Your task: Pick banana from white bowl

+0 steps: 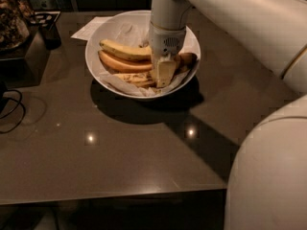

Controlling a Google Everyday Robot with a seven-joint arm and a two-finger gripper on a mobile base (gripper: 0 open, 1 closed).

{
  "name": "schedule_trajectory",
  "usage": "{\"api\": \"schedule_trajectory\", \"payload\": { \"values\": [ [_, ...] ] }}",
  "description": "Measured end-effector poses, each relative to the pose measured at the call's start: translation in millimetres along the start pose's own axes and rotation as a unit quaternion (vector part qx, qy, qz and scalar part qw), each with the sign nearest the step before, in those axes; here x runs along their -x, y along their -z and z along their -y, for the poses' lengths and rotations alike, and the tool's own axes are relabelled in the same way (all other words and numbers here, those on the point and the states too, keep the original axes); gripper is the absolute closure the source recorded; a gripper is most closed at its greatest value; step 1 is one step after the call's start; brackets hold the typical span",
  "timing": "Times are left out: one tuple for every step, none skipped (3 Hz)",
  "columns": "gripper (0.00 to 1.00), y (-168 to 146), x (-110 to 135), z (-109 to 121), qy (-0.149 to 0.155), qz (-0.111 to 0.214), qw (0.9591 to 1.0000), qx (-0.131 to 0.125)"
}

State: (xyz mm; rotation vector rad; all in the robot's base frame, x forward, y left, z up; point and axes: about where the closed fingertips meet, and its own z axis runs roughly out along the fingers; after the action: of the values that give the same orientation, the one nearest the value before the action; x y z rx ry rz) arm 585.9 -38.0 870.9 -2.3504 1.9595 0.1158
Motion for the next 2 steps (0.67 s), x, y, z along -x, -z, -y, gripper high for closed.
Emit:
{"api": "schedule_trajectory", "payload": {
  "values": [
    [1.0,2.3,2.3,2.3,0.0,0.002,1.0,-0.009],
    [1.0,25.2,6.3,-5.6,-0.011,0.016,0.9994,-0.03]
  ]
}}
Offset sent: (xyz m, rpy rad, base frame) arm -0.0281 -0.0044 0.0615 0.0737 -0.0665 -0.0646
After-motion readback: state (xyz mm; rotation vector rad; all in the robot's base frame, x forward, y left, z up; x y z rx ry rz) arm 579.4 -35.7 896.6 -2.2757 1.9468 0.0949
